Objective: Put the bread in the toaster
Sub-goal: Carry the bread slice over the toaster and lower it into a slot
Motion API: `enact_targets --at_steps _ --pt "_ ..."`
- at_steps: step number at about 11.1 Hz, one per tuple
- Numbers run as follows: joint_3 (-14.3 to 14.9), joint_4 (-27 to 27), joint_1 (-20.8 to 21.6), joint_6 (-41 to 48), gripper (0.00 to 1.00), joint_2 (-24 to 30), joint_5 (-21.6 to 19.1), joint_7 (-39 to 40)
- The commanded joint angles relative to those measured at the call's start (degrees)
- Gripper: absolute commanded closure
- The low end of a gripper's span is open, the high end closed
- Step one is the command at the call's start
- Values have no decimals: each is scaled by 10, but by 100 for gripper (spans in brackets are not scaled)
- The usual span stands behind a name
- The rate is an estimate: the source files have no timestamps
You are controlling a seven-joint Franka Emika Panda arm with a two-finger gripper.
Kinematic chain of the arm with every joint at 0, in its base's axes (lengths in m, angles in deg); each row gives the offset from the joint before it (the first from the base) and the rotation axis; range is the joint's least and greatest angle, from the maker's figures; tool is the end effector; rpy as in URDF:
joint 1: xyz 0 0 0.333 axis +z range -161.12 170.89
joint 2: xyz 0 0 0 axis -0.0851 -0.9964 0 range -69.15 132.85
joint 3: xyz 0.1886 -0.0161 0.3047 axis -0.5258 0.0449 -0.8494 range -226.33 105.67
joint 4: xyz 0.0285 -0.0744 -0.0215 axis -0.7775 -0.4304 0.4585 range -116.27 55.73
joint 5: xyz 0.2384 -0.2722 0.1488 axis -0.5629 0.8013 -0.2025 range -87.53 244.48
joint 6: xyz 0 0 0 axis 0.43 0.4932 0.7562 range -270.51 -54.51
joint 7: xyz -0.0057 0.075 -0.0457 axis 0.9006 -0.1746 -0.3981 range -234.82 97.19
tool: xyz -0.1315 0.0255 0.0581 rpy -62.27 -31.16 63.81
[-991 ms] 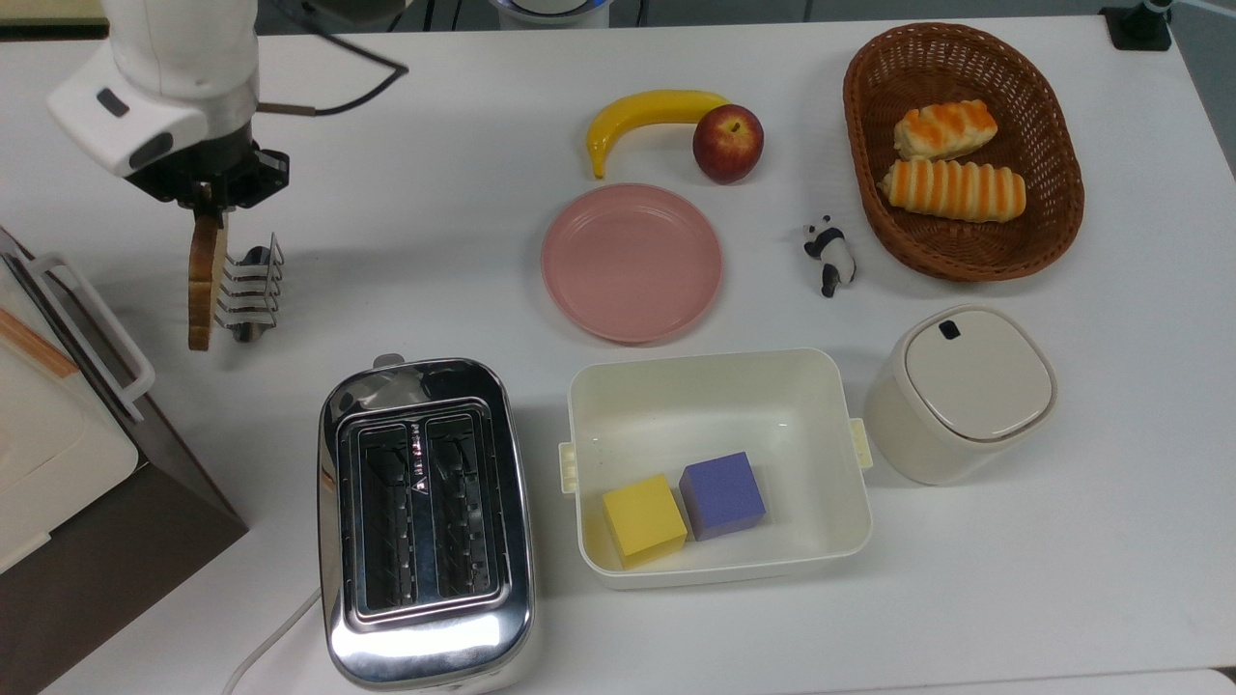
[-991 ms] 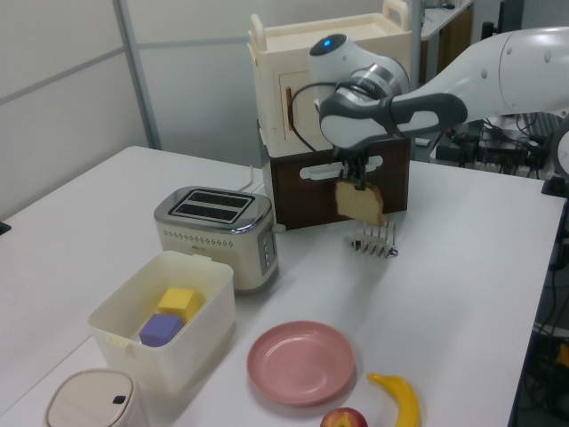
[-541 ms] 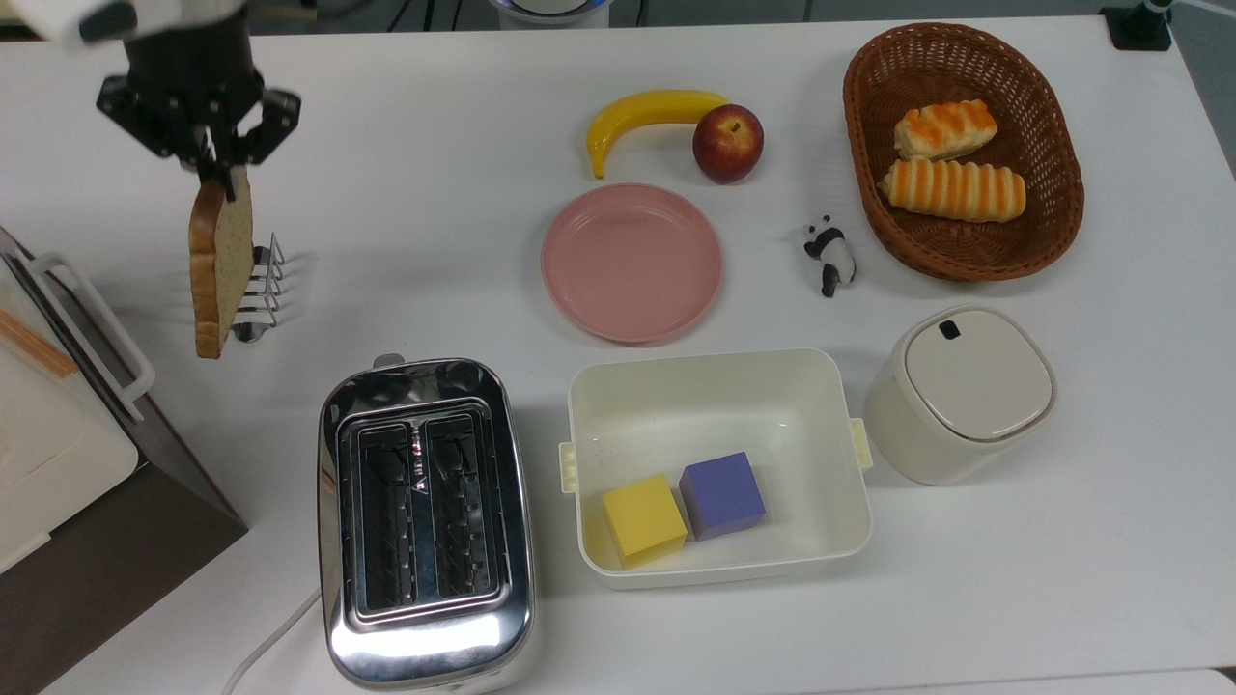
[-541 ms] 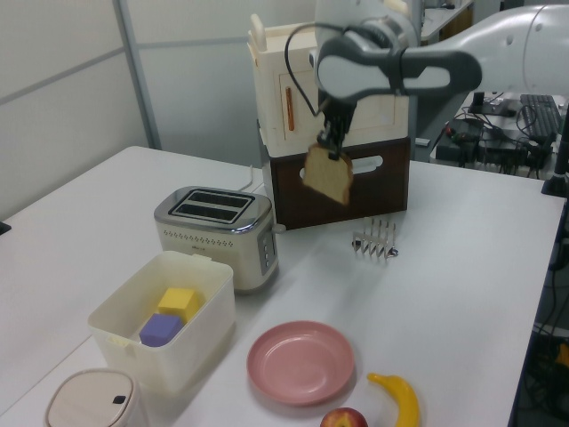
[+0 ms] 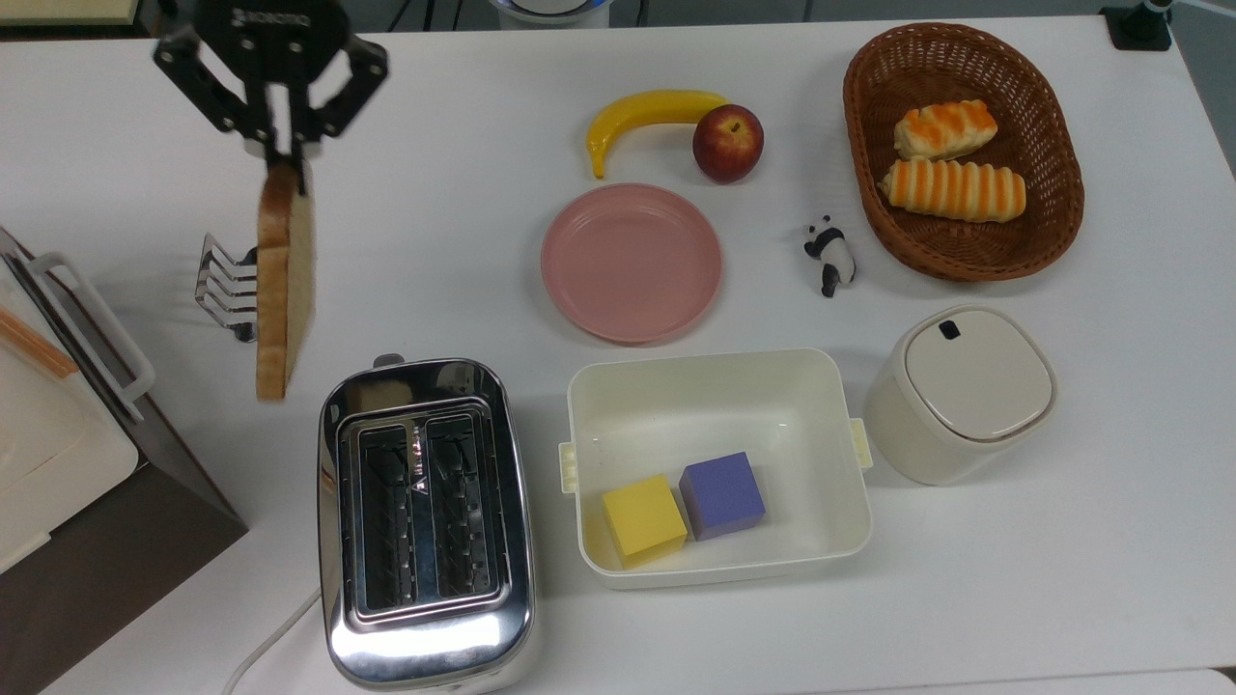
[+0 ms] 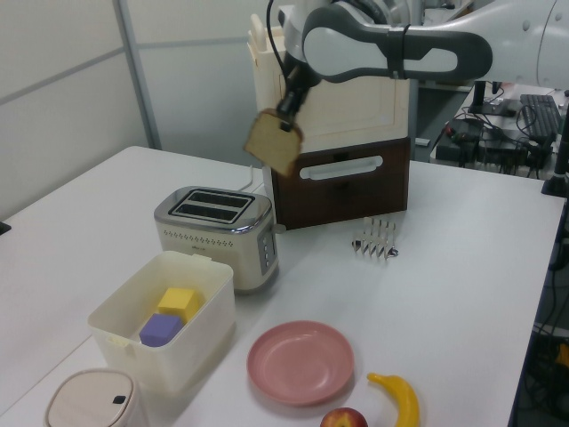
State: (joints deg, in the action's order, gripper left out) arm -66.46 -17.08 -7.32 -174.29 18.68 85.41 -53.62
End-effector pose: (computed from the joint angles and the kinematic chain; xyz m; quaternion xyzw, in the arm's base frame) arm 0.6855 -0.0934 0.6616 0.9634 0.0875 0.2359 0.0923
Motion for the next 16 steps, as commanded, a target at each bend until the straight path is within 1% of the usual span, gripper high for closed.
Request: enact_targets --at_steps 1,2,3,4,5,6,7,11,13,14,15,16 --pt "6 1 26 -85 100 -24 -34 -40" --pt "6 5 34 -87 100 -30 -38 -59" --pt "6 22 41 -82 100 -44 -53 -85" --pt "6 22 43 -82 100 -47 -67 -96" --pt "6 29 45 -83 100 -61 -75 -97" --pt "6 53 54 -82 100 -83 -76 -103" --pt "8 60 59 -84 100 -96 -76 -107" --pt "8 44 68 -80 100 -105 -69 -105" --pt "8 45 69 -83 100 -120 -67 -104" --pt "8 45 68 -83 96 -120 -64 -102" --pt "8 44 68 -85 76 -120 -60 -102" --pt "9 43 68 -86 59 -120 -59 -102"
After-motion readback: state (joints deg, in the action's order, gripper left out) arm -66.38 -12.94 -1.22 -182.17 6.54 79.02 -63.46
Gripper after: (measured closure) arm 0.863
